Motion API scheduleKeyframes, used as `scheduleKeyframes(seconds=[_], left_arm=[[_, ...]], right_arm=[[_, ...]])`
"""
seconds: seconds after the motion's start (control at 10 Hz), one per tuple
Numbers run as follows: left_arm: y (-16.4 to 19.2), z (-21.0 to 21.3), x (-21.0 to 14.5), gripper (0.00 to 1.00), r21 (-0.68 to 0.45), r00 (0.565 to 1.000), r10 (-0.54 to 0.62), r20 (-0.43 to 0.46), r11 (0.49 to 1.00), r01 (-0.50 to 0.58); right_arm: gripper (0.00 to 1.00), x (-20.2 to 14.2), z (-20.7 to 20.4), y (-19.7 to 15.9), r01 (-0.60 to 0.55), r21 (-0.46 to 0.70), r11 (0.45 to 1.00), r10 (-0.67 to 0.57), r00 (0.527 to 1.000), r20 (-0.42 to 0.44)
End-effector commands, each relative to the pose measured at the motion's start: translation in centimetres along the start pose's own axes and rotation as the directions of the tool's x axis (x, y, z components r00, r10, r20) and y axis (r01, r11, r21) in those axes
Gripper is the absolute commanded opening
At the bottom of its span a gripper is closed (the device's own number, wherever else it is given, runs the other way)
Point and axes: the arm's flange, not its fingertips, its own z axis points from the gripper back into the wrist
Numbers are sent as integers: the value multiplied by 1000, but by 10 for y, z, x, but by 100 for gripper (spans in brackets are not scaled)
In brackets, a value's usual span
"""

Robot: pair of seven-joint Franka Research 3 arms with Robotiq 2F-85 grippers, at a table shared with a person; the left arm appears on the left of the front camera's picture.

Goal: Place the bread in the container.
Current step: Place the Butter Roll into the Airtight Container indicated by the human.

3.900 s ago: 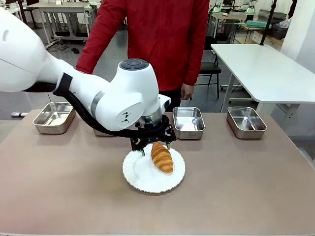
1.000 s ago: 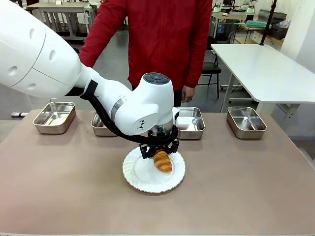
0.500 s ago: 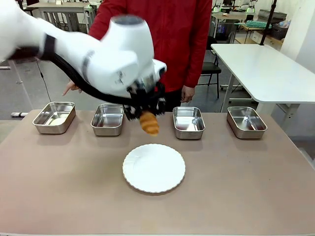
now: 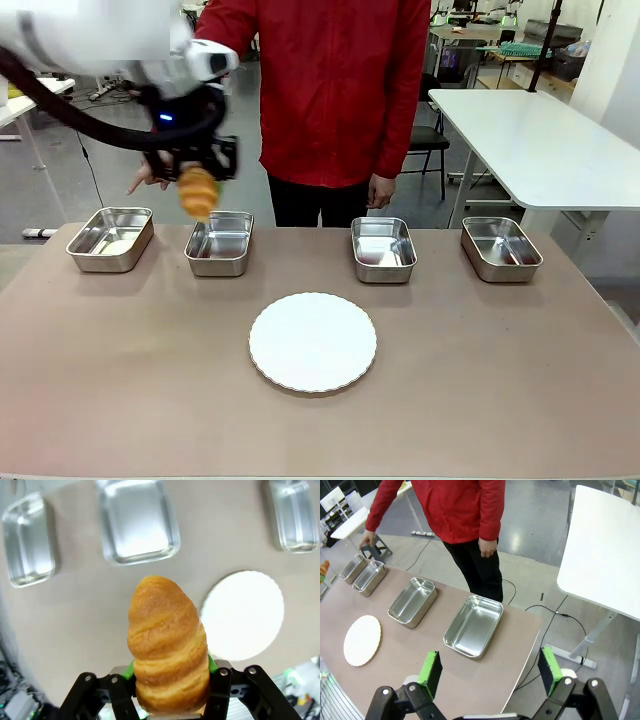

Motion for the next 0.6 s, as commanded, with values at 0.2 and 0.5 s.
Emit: scheduleKeyframes(seconds=[0.2,0.5], left_arm=[[94,-13,7,41,0,993,-119,-7,993,119],[98,3,8,41,18,998,-52,-25,998,53]], right_arm=[[100,2,1,0,-5,-2,1000,5,1000,1],[100,2,1,0,-5,-2,1000,5,1000,1]])
